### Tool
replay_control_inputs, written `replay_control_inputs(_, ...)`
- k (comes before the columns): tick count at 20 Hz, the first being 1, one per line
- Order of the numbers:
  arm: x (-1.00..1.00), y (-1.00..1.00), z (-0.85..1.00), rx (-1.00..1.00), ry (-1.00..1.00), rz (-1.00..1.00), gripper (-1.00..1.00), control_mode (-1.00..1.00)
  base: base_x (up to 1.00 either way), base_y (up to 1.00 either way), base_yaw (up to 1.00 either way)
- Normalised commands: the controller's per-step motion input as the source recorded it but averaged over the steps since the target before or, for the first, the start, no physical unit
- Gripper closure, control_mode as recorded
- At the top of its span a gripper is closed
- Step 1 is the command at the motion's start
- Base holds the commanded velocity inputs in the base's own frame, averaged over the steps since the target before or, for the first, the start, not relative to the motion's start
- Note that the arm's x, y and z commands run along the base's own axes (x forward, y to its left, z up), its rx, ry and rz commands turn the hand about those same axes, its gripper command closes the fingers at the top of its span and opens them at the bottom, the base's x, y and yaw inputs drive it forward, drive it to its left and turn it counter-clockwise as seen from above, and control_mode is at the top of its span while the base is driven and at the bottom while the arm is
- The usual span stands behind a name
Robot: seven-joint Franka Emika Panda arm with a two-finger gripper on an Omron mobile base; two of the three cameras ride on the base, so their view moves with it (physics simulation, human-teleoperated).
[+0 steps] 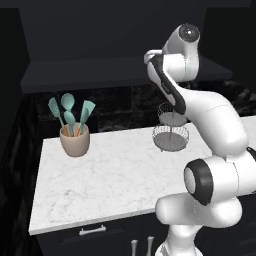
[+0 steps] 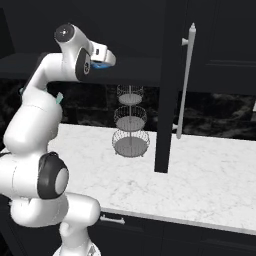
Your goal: Gather all objects into one cabinet and sort the glasses and bowls to opposite sides.
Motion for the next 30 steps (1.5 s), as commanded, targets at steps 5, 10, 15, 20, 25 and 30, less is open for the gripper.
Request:
replay_control_inputs(5, -0.76, 0.0, 0.17, 0.0, -0.04, 0.0, 1.0, -1.0, 0.0, 0.0, 0.0)
replay_control_inputs(10, -0.71, 0.06, 0.08, 0.0, 0.0, 0.0, 1.0, -1.0, 0.0, 0.0, 0.0)
replay_control_inputs(15, -0.62, 0.11, 0.23, 0.0, 0.0, 0.0, 1.0, -1.0, 0.0, 0.0, 0.0)
replay_control_inputs(20, -0.73, 0.02, 0.19, 0.0, 0.01, 0.0, 1.0, -1.0, 0.0, 0.0, 0.0)
replay_control_inputs(25, -0.51, 0.0, 0.17, 0.0, 0.01, 0.0, 1.0, -1.0, 0.0, 0.0, 0.0)
replay_control_inputs(30, -0.51, 0.0, 0.01, 0.0, 0.0, 0.0, 1.0, -1.0, 0.0, 0.0, 0.0)
